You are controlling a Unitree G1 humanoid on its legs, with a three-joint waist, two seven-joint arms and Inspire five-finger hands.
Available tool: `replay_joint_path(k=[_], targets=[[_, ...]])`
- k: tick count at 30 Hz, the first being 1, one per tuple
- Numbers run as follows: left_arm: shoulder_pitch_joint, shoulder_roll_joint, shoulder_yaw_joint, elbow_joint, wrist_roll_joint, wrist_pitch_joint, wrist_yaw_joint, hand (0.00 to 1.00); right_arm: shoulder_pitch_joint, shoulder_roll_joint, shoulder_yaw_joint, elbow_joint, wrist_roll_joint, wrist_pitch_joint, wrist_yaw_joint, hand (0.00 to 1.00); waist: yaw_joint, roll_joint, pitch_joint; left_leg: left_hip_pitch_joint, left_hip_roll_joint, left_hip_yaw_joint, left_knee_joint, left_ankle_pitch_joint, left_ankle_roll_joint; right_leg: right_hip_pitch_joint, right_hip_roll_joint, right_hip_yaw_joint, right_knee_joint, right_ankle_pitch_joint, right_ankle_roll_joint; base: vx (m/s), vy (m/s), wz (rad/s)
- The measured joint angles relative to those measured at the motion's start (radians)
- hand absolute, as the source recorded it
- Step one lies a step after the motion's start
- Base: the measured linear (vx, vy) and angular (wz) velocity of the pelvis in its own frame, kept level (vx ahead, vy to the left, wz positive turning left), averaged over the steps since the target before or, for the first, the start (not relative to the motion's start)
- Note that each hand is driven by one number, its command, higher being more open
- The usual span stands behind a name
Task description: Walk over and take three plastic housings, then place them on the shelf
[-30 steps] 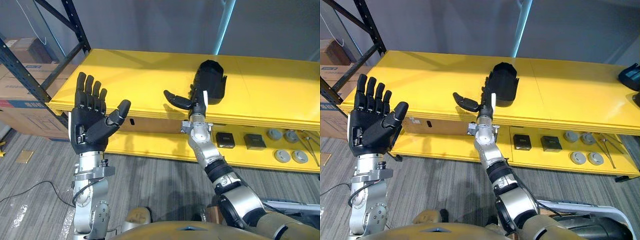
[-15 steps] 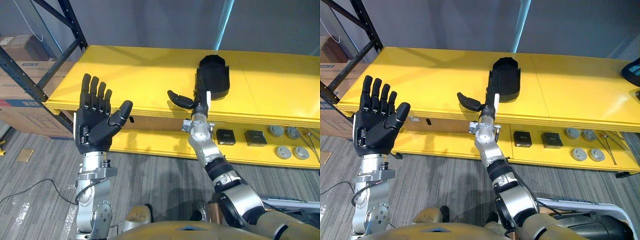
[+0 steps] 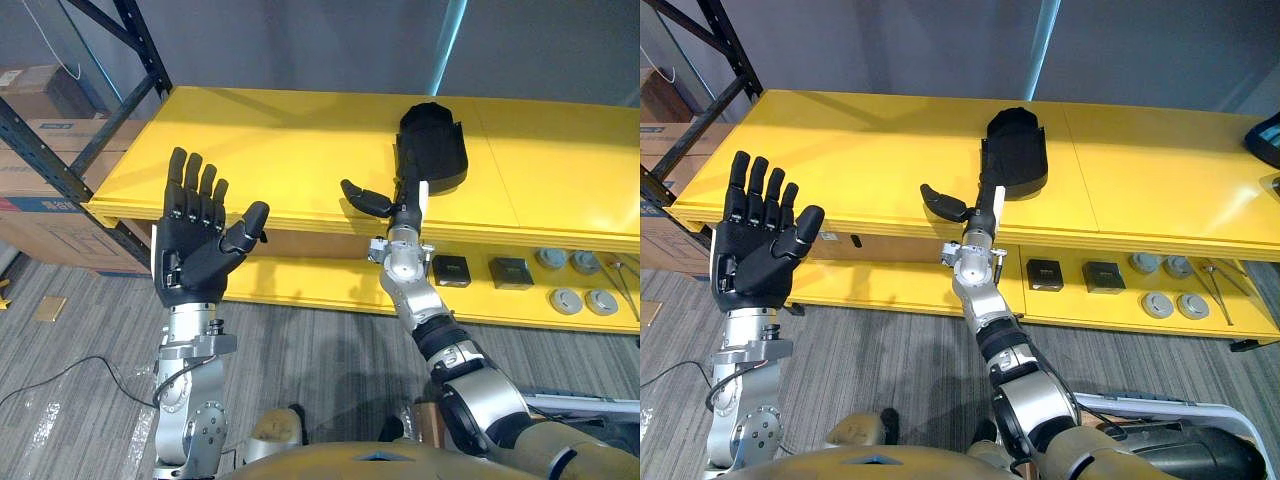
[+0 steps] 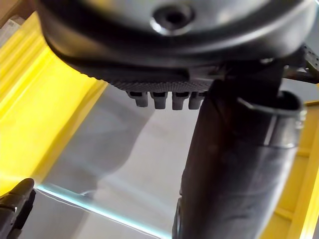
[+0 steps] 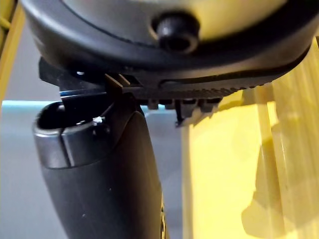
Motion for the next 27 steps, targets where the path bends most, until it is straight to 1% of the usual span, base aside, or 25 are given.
replay_joint_path(k=[9, 11, 14, 15, 16, 19, 20, 22, 23, 24, 26, 27], targets=[[0.000, 0.000, -0.006, 0.000, 0.000, 0.000, 0.000, 1.00, 0.004, -0.001, 0.003, -0.010, 0.000, -0.033, 0.039, 1.00, -0.002, -0.002, 0.003, 0.001, 0.002, 0.014, -0.001, 0.000, 0.000, -0.008, 0.001, 0.013, 0.000, 0.001, 0.001, -0.03, 0.011, -0.04], [0.001, 0.001, -0.006, 0.000, 0.000, 0.000, 0.000, 1.00, 0.035, -0.001, 0.006, -0.079, -0.001, -0.036, 0.056, 1.00, -0.002, -0.004, 0.003, -0.001, 0.003, 0.018, -0.002, -0.001, -0.001, -0.013, 0.002, 0.018, 0.000, 0.002, 0.002, -0.02, 0.012, -0.07], [0.011, 0.004, -0.004, 0.000, 0.000, -0.009, 0.002, 1.00, 0.142, -0.002, 0.028, -0.348, -0.001, -0.048, 0.104, 1.00, -0.012, -0.015, 0.010, -0.001, 0.010, 0.027, 0.002, -0.008, -0.004, -0.018, 0.007, 0.027, 0.000, 0.001, 0.001, 0.00, 0.005, -0.09], [0.017, 0.005, -0.003, 0.000, 0.001, -0.014, 0.002, 1.00, 0.155, -0.003, 0.032, -0.397, -0.001, -0.048, 0.117, 1.00, -0.017, -0.018, 0.012, -0.001, 0.013, 0.031, 0.003, -0.010, -0.006, -0.019, 0.009, 0.032, 0.000, 0.001, 0.001, -0.01, 0.000, -0.21], [0.033, 0.008, 0.001, 0.001, 0.001, -0.020, 0.005, 1.00, 0.183, -0.010, 0.037, -0.518, -0.002, -0.049, 0.145, 1.00, -0.029, -0.025, 0.012, -0.001, 0.016, 0.041, 0.005, -0.015, -0.007, -0.026, 0.012, 0.045, 0.000, 0.001, 0.000, -0.01, 0.002, -0.24], [0.038, 0.011, 0.005, 0.003, 0.004, -0.020, 0.025, 1.00, 0.270, -0.056, 0.021, -0.725, 0.000, -0.048, 0.209, 1.00, -0.037, -0.031, 0.011, -0.001, 0.022, 0.056, 0.014, -0.027, -0.008, -0.033, 0.016, 0.061, 0.000, 0.001, 0.000, 0.00, 0.007, -0.19], [0.039, 0.010, 0.015, 0.003, 0.004, -0.020, 0.034, 1.00, 0.322, -0.075, 0.010, -0.793, 0.001, -0.045, 0.240, 1.00, -0.048, -0.032, 0.010, -0.002, 0.024, 0.061, 0.020, -0.034, -0.008, -0.034, 0.018, 0.067, 0.000, 0.001, 0.000, 0.01, 0.013, -0.17], [0.039, 0.010, 0.036, 0.003, 0.004, -0.020, 0.046, 1.00, 0.413, -0.093, -0.007, -0.863, 0.003, -0.034, 0.290, 1.00, -0.061, -0.035, 0.008, -0.002, 0.027, 0.072, 0.022, -0.040, -0.008, -0.039, 0.019, 0.078, 0.000, 0.001, 0.000, 0.00, 0.016, -0.18], [0.039, 0.010, 0.043, 0.002, 0.004, -0.020, 0.055, 1.00, 0.474, -0.096, -0.021, -0.890, 0.004, -0.017, 0.319, 1.00, -0.071, -0.037, 0.007, -0.004, 0.027, 0.078, 0.022, -0.043, -0.008, -0.045, 0.019, 0.086, 0.000, 0.001, 0.001, -0.02, 0.016, -0.18], [0.040, 0.010, 0.044, 0.002, 0.004, -0.020, 0.063, 1.00, 0.512, -0.097, -0.023, -0.893, 0.006, -0.003, 0.339, 1.00, -0.081, -0.039, 0.006, -0.006, 0.028, 0.083, 0.022, -0.044, -0.008, -0.051, 0.019, 0.092, 0.000, 0.001, 0.001, -0.02, 0.011, -0.19], [0.040, 0.008, 0.039, 0.002, 0.005, -0.020, 0.075, 1.00, 0.599, -0.097, -0.039, -0.892, 0.013, 0.044, 0.379, 1.00, -0.090, -0.039, 0.006, -0.008, 0.030, 0.097, 0.023, -0.049, -0.009, -0.061, 0.021, 0.105, 0.000, 0.001, 0.002, -0.02, 0.001, -0.17], [0.041, 0.008, 0.037, 0.000, 0.005, -0.020, 0.077, 1.00, 0.630, -0.098, -0.039, -0.889, 0.018, 0.056, 0.388, 1.00, -0.096, -0.039, 0.006, -0.011, 0.031, 0.097, 0.023, -0.049, -0.009, -0.064, 0.021, 0.106, 0.000, 0.001, 0.002, -0.02, -0.004, -0.07]])
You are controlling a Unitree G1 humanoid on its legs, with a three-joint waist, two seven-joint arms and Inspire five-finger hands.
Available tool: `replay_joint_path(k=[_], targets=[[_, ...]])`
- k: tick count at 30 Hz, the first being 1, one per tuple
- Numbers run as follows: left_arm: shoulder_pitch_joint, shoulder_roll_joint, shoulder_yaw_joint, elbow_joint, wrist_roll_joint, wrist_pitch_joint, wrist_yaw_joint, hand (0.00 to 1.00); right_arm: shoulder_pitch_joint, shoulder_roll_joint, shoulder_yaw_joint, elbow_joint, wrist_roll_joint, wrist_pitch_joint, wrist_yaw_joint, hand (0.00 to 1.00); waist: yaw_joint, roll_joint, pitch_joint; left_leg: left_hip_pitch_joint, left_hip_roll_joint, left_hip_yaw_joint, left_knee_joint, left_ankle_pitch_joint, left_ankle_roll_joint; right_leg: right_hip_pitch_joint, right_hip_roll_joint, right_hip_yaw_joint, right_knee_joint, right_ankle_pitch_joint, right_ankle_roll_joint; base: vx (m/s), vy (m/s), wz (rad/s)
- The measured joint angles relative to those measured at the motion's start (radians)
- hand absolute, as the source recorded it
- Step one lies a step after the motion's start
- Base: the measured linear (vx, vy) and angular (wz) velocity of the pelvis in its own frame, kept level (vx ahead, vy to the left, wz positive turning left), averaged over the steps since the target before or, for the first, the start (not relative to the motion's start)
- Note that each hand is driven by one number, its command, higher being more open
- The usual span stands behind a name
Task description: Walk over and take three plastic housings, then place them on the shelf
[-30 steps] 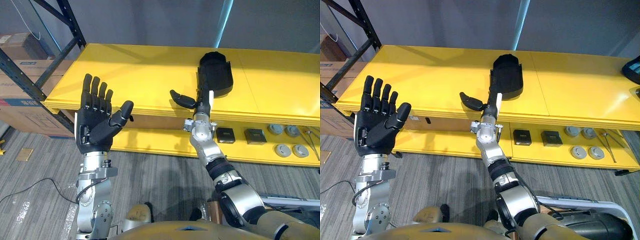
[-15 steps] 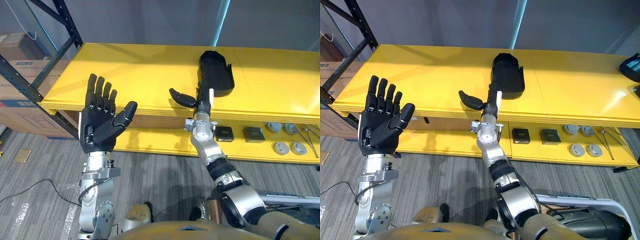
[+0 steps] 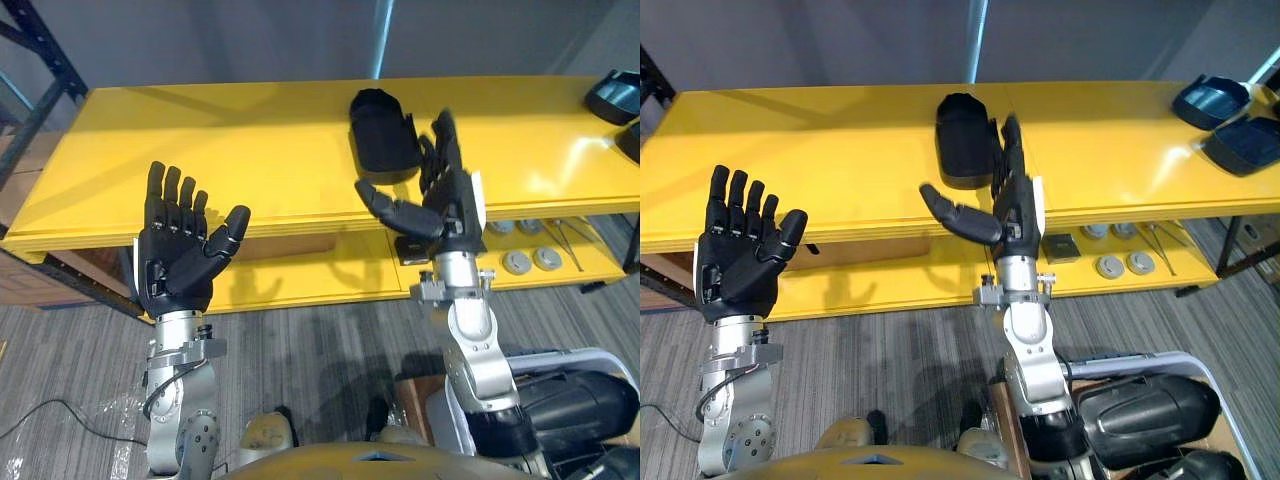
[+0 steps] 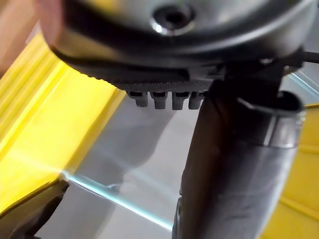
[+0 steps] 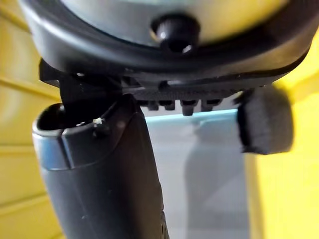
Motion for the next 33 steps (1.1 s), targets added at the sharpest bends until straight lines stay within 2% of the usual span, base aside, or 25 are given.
replay_joint_path(k=[2, 5, 13, 24, 33], targets=[[0.002, 0.000, 0.002, -0.003, 0.000, 0.000, 0.004, 1.00, 0.052, 0.000, 0.002, 0.000, 0.004, 0.020, 0.030, 1.00, -0.014, 0.000, 0.000, -0.008, 0.000, 0.001, 0.001, 0.000, 0.000, -0.009, 0.000, 0.002, 0.000, 0.001, 0.001, 0.00, 0.000, 0.00], [0.006, -0.001, 0.000, -0.007, 0.000, 0.000, 0.005, 1.00, 0.083, 0.000, 0.002, 0.000, 0.023, 0.026, 0.052, 1.00, -0.016, 0.000, 0.000, -0.007, 0.001, 0.004, 0.000, -0.001, 0.001, -0.009, 0.001, 0.005, 0.000, 0.001, 0.002, 0.00, -0.003, -0.01], [0.042, -0.001, -0.001, -0.044, 0.002, 0.000, 0.038, 1.00, 0.082, 0.000, 0.017, 0.047, 0.023, 0.026, 0.044, 1.00, -0.012, -0.009, -0.013, -0.006, -0.003, -0.001, 0.000, -0.001, 0.003, -0.004, -0.002, 0.001, 0.000, 0.002, 0.003, -0.04, 0.000, 0.02], [0.042, -0.009, -0.006, -0.044, 0.002, 0.002, 0.039, 1.00, -0.034, -0.001, 0.027, 0.243, 0.019, 0.023, -0.100, 1.00, -0.010, 0.002, -0.030, -0.002, -0.011, -0.029, -0.001, 0.009, 0.007, 0.014, -0.003, -0.026, 0.000, 0.002, 0.004, -0.05, -0.005, 0.07], [0.042, -0.009, -0.004, -0.044, 0.002, 0.002, 0.031, 1.00, -0.142, -0.001, 0.016, 0.414, -0.018, 0.015, -0.165, 1.00, 0.015, 0.004, -0.040, 0.007, -0.019, -0.051, -0.002, 0.016, 0.011, 0.039, -0.008, -0.049, 0.000, 0.003, 0.004, -0.06, 0.006, 0.07]])
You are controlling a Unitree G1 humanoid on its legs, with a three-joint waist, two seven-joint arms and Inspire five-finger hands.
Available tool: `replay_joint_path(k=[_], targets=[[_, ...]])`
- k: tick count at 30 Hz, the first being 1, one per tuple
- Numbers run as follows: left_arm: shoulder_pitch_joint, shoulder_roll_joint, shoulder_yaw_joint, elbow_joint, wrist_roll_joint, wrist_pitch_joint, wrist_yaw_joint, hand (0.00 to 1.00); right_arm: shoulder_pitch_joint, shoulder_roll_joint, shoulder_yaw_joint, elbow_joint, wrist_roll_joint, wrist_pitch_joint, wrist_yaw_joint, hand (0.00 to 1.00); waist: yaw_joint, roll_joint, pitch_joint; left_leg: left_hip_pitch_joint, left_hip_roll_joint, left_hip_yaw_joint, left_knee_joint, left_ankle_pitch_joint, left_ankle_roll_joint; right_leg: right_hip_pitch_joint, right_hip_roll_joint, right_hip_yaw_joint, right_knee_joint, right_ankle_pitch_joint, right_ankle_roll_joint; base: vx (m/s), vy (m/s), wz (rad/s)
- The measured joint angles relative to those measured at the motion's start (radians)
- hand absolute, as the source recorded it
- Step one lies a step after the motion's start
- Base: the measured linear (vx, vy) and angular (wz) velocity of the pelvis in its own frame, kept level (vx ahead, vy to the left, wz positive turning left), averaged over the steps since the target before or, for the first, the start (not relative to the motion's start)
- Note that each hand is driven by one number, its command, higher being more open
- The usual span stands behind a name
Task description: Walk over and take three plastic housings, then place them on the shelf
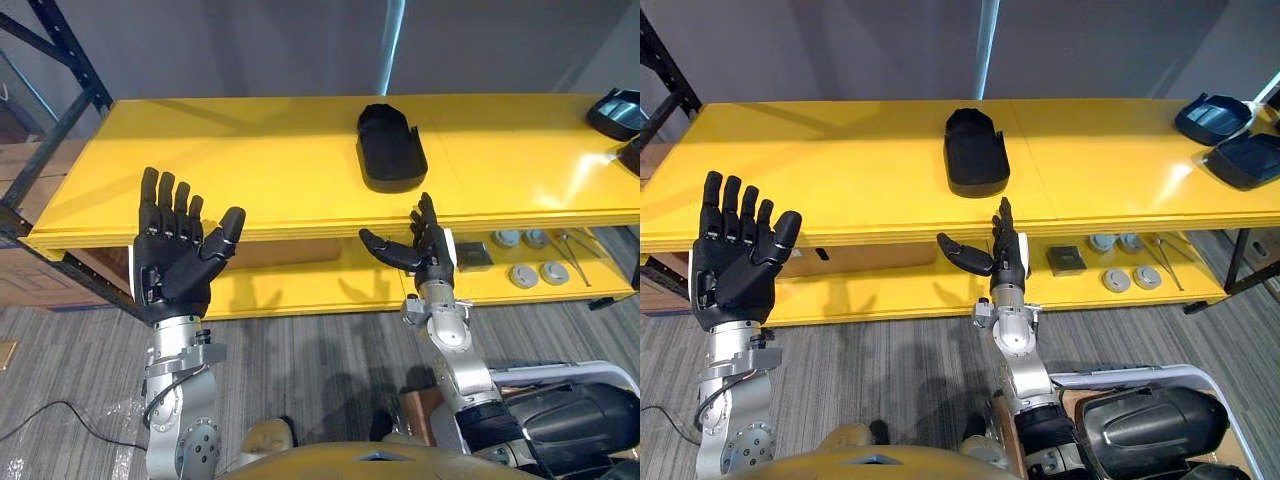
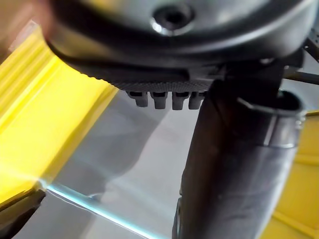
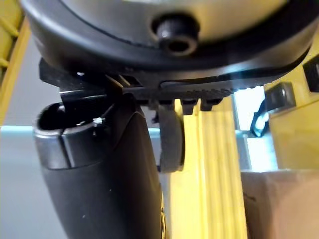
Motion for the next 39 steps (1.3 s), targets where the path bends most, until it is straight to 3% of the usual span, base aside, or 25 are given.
replay_joint_path(k=[20, 22, 23, 25, 29, 39], targets=[[-0.001, 0.002, 0.001, 0.001, -0.002, 0.001, -0.048, 1.00, -0.156, -0.045, -0.050, 0.173, 0.000, 0.002, -0.070, 1.00, 0.001, 0.007, -0.003, -0.037, 0.015, -0.026, 0.003, 0.024, -0.021, -0.028, 0.008, -0.025, 0.013, -0.006, -0.013, -0.05, -0.003, 0.03], [0.000, 0.002, 0.000, 0.003, -0.002, 0.001, -0.045, 1.00, -0.142, -0.047, -0.061, 0.106, 0.001, 0.050, -0.068, 1.00, 0.000, 0.014, -0.004, -0.041, 0.019, -0.023, 0.011, 0.025, -0.017, -0.030, 0.013, -0.021, 0.004, -0.001, -0.015, 0.03, -0.013, -0.08], [0.000, 0.002, 0.001, 0.003, -0.001, 0.001, -0.040, 1.00, -0.098, -0.056, -0.064, -0.022, 0.001, 0.106, -0.040, 1.00, -0.001, 0.020, -0.004, -0.043, 0.024, -0.017, 0.017, 0.021, -0.019, -0.032, 0.022, -0.012, 0.001, 0.002, -0.011, 0.04, -0.022, -0.12], [0.000, 0.002, 0.006, 0.003, -0.001, 0.000, -0.028, 1.00, -0.045, -0.079, -0.064, -0.201, 0.001, 0.143, 0.004, 1.00, -0.001, 0.025, -0.004, -0.046, 0.030, -0.007, 0.017, 0.017, -0.019, -0.040, 0.022, -0.005, 0.001, 0.003, -0.011, 0.06, 0.000, -0.14], [-0.002, 0.003, 0.011, 0.005, 0.000, 0.000, 0.011, 1.00, -0.007, -0.100, -0.098, -0.418, 0.002, 0.142, 0.042, 1.00, -0.015, 0.025, -0.004, -0.044, 0.035, 0.001, 0.016, 0.011, -0.020, -0.043, 0.027, 0.010, 0.001, 0.003, -0.011, 0.05, 0.011, -0.08], [-0.003, 0.004, 0.011, 0.004, 0.000, 0.004, 0.019, 1.00, 0.022, -0.099, -0.111, -0.418, 0.003, 0.141, 0.083, 1.00, -0.022, 0.023, -0.003, -0.014, 0.033, 0.027, 0.002, -0.001, -0.020, -0.032, 0.023, 0.027, 0.001, 0.002, -0.010, -0.03, 0.017, -0.07]])
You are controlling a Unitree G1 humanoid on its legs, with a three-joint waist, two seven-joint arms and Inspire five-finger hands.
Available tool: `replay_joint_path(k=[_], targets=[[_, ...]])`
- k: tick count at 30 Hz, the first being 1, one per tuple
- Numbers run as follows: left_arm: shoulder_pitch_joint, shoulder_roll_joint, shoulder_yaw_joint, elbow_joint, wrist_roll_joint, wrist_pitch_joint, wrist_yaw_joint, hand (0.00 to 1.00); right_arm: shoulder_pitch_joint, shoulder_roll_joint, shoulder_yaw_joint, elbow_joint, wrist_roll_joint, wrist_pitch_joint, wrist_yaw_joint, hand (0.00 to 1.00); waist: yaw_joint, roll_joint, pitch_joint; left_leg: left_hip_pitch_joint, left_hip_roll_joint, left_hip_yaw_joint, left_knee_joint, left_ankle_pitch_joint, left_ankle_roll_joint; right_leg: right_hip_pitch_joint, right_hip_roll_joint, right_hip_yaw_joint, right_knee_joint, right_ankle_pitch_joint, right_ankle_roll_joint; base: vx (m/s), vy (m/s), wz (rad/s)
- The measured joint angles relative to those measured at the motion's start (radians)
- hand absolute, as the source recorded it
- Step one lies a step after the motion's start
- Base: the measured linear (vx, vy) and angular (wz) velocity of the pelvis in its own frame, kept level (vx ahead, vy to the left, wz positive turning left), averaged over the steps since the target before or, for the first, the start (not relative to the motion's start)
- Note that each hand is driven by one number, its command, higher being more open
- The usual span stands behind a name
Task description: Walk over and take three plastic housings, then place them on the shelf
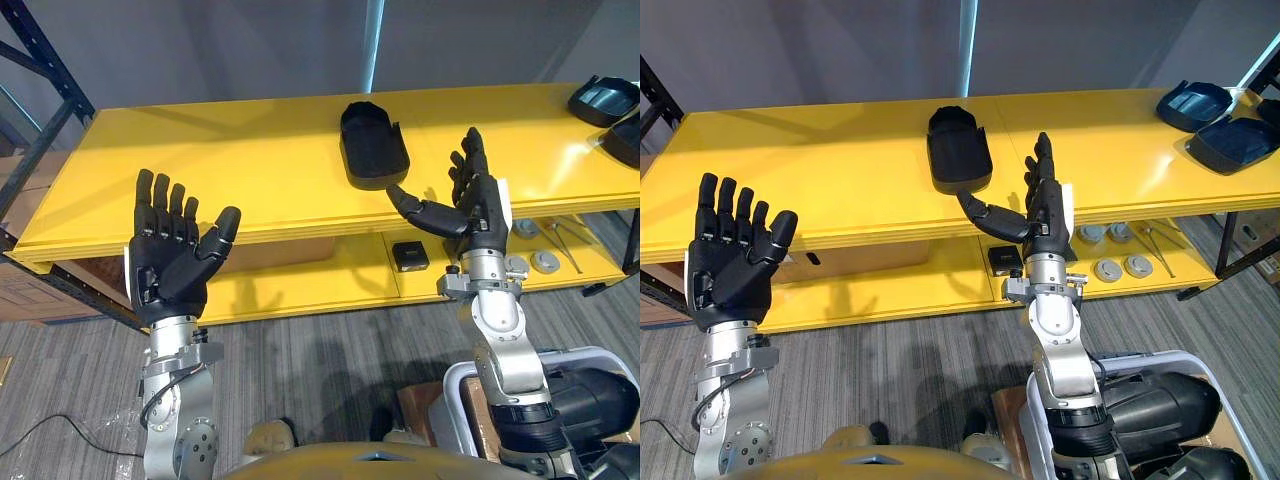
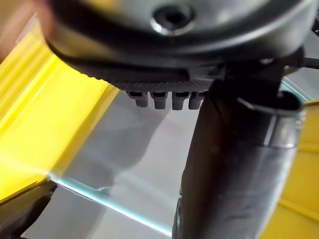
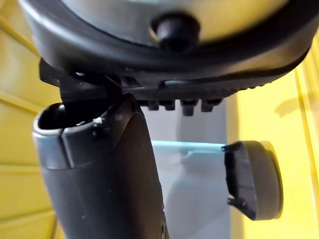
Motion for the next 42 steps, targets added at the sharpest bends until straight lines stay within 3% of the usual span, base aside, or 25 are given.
replay_joint_path(k=[16, 42], targets=[[0.000, 0.000, -0.004, 0.001, 0.003, 0.005, -0.007, 1.00, -0.095, 0.009, 0.069, 0.265, 0.019, 0.000, 0.049, 1.00, 0.030, -0.013, -0.003, 0.000, -0.010, -0.024, -0.004, 0.009, 0.005, 0.012, -0.003, -0.019, 0.000, 0.000, 0.000, -0.01, 0.007, 0.04], [-0.004, 0.008, -0.011, 0.041, 0.002, 0.014, -0.017, 1.00, -0.390, 0.029, 0.096, 0.664, 0.016, -0.001, 0.001, 1.00, 0.070, -0.028, 0.011, -0.005, -0.031, -0.056, -0.003, 0.021, 0.013, 0.025, -0.026, -0.059, 0.003, 0.000, 0.001, -0.03, 0.016, 0.04]])
